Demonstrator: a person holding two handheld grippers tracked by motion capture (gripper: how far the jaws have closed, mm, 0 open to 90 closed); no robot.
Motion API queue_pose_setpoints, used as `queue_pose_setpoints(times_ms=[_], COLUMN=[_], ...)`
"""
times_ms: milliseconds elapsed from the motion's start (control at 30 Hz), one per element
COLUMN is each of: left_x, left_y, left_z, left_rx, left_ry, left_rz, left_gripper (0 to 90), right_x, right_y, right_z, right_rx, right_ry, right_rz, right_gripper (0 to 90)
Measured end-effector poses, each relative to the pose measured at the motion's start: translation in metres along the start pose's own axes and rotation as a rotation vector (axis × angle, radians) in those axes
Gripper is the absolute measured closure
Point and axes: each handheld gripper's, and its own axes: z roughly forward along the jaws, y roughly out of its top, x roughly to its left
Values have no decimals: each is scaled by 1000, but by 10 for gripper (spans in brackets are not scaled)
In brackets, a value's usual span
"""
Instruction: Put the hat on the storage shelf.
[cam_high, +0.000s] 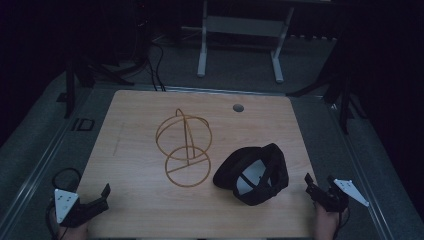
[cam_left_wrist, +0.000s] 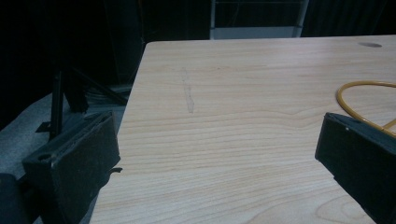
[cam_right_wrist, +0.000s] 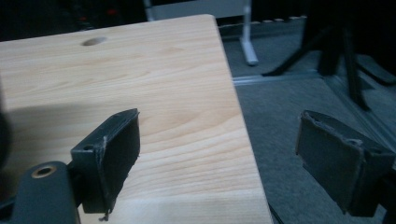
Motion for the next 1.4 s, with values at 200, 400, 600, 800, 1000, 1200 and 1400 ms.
queue_pose_setpoints(times_ms=[200,400,600,800,1000,1200,1400], left_x=[-1,-3,-3,-4,-4,-3,-3], left_y=[0,1,1,1,1,0,0], left_z=[1,2,3,3,4,4,5], left_rx=[0,16,27,30,36,37,40], left_ry=[-17,-28,-38,-43,-49,-52,-56], left_rz=[-5,10,21,25,23,22,23], left_gripper=[2,2,2,2,2,2,2], right_x=[1,18,39,59,70,79,86], right_y=[22,52,73,73,62,47,33], right_z=[-15,-40,-65,-77,-70,-42,-15], right_rx=[-32,-66,-39,38,64,106,152], right_ry=[98,266,481,638,671,653,681], right_rz=[-26,-103,-234,-331,-390,-449,-435], right_gripper=[133,126,114,102,94,90,99])
